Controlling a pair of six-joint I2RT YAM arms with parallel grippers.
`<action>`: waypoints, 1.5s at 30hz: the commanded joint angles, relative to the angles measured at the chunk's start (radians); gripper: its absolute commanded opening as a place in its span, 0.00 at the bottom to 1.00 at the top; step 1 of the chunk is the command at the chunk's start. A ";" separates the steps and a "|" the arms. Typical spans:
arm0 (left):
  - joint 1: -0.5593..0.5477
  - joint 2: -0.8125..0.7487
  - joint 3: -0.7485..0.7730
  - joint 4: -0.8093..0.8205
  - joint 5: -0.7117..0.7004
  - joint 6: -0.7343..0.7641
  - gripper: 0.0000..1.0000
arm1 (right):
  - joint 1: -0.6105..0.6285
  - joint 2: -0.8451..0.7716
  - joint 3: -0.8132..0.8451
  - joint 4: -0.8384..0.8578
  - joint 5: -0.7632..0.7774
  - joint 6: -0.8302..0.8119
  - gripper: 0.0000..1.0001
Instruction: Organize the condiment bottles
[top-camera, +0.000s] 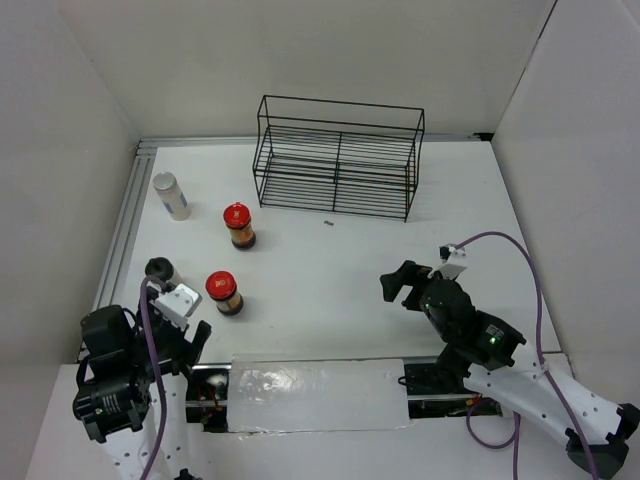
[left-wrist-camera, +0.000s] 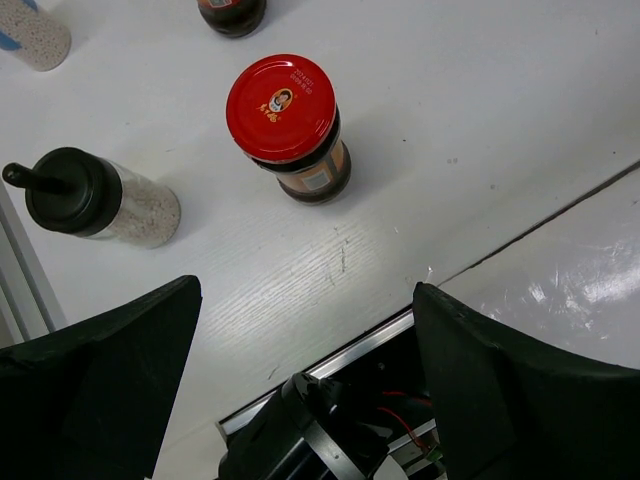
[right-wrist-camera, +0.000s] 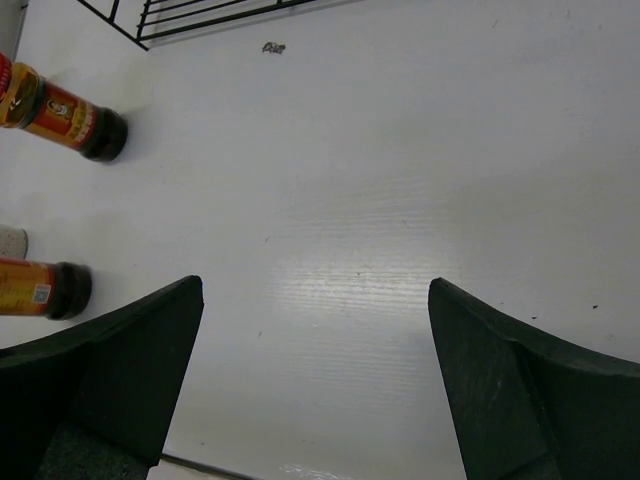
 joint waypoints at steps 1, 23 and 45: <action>-0.002 0.019 0.012 0.000 0.012 0.020 0.99 | 0.010 -0.001 0.005 -0.010 0.038 0.013 1.00; -0.026 1.063 0.735 0.004 0.265 -0.200 0.99 | 0.013 0.551 0.551 0.185 -0.013 -0.552 0.73; -0.355 1.286 0.286 0.819 -0.158 -0.307 0.99 | 0.058 0.867 0.480 0.656 -0.673 -0.831 1.00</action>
